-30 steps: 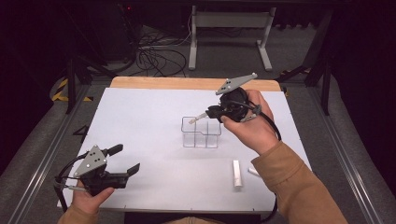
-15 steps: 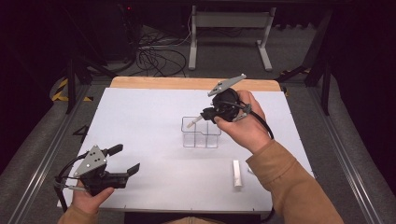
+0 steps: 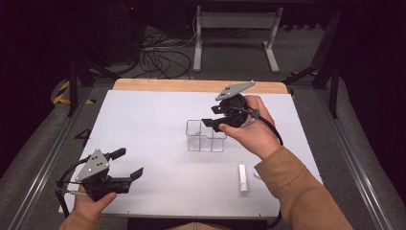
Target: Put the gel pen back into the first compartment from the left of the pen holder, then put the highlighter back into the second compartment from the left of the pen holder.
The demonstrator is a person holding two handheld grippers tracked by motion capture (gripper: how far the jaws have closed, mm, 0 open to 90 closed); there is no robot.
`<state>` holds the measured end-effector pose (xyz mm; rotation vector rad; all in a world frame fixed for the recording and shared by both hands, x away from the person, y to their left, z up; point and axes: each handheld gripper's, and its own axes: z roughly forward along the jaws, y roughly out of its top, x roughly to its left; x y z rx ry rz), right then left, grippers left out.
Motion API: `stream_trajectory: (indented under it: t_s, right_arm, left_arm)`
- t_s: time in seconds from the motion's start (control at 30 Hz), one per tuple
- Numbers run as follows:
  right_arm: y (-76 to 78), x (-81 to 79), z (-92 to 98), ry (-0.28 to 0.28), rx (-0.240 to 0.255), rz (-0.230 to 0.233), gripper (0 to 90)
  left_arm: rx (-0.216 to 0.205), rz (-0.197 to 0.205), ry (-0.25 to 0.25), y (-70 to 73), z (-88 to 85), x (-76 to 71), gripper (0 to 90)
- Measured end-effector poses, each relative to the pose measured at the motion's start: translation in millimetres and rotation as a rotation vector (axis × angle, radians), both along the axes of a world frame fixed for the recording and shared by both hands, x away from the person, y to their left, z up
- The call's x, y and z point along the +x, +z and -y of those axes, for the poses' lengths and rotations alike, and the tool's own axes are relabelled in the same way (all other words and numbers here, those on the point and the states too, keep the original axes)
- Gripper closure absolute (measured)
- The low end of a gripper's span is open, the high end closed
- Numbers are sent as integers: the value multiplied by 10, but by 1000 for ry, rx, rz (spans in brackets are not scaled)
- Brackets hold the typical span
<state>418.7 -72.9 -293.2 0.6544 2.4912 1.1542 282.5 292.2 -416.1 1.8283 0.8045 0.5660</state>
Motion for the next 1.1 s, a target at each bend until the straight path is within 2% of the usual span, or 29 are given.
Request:
stream_trajectory:
  t_s: [0.4,1.1]
  right_arm:
    - [33,-113,147,4,45,50,364]
    - [-34,-355,562,-12,90,79,364]
  left_arm:
    - [-1,1,2,-2,-12,4,133]
    - [2,0,3,-1,-4,5,133]
